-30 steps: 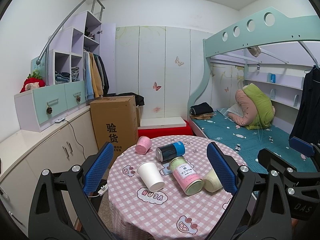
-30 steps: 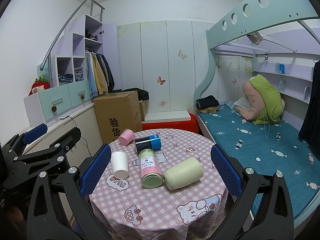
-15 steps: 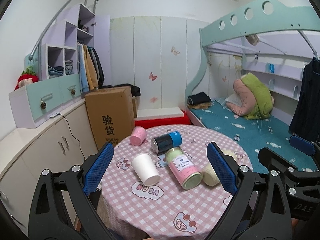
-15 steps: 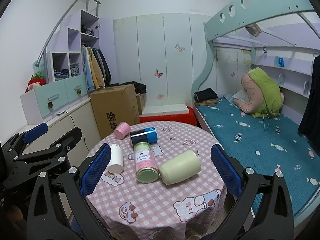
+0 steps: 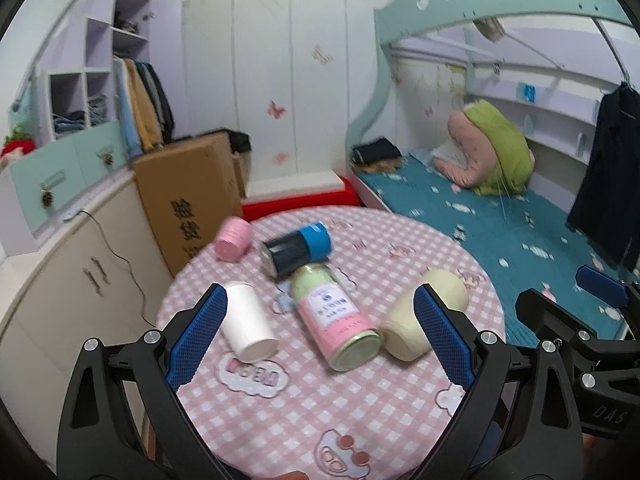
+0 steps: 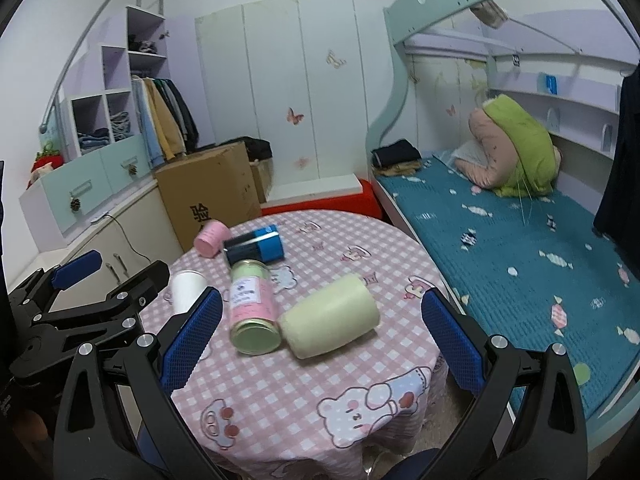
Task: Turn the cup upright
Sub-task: 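Reach the left tool to the pale green cup and grasp its body, then lift the pale green cup with the left tool and rotate it upright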
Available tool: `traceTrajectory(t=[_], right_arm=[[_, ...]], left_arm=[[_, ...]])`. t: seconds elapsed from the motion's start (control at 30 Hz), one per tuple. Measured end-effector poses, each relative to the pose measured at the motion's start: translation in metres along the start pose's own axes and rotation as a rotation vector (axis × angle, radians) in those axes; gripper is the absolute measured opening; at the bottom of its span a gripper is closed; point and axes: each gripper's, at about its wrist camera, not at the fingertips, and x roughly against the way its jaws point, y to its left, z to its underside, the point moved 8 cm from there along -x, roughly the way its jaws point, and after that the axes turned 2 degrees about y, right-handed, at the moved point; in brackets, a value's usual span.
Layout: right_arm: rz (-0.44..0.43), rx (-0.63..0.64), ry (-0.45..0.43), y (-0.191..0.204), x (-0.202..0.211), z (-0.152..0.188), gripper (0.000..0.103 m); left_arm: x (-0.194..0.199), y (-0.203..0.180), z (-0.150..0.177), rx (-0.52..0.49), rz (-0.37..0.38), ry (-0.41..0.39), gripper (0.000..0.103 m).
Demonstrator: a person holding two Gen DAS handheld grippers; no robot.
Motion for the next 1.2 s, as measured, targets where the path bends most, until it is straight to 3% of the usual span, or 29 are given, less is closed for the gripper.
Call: traceTrajectory(t=[0.5,0.87,1.1,1.2], right_arm=[[0.132,-0.173,0.138,-0.086,-0.043,0.027,0.097],[0.136,-0.234,0.221,-0.11,-0.086,0.043,0.097],[0.137,-0.251,0.253,-0.116,-0.104,0.049,0.097],[0.131,-0.258,0.254,-0.117,-0.107,0.049,0.097]], left_arm=[[-0.109,-0.098,0.032,-0.165,0.219,0.279,0.095],[-0.166,-0.115,0.055,-0.192,0.226,0.396,0.095],[-0.175,-0.116,0.058,-0.201,0.211,0.395,0.094],[-0.174,-0.117,0.056,-0.197,0.204,0.378,0.087]])
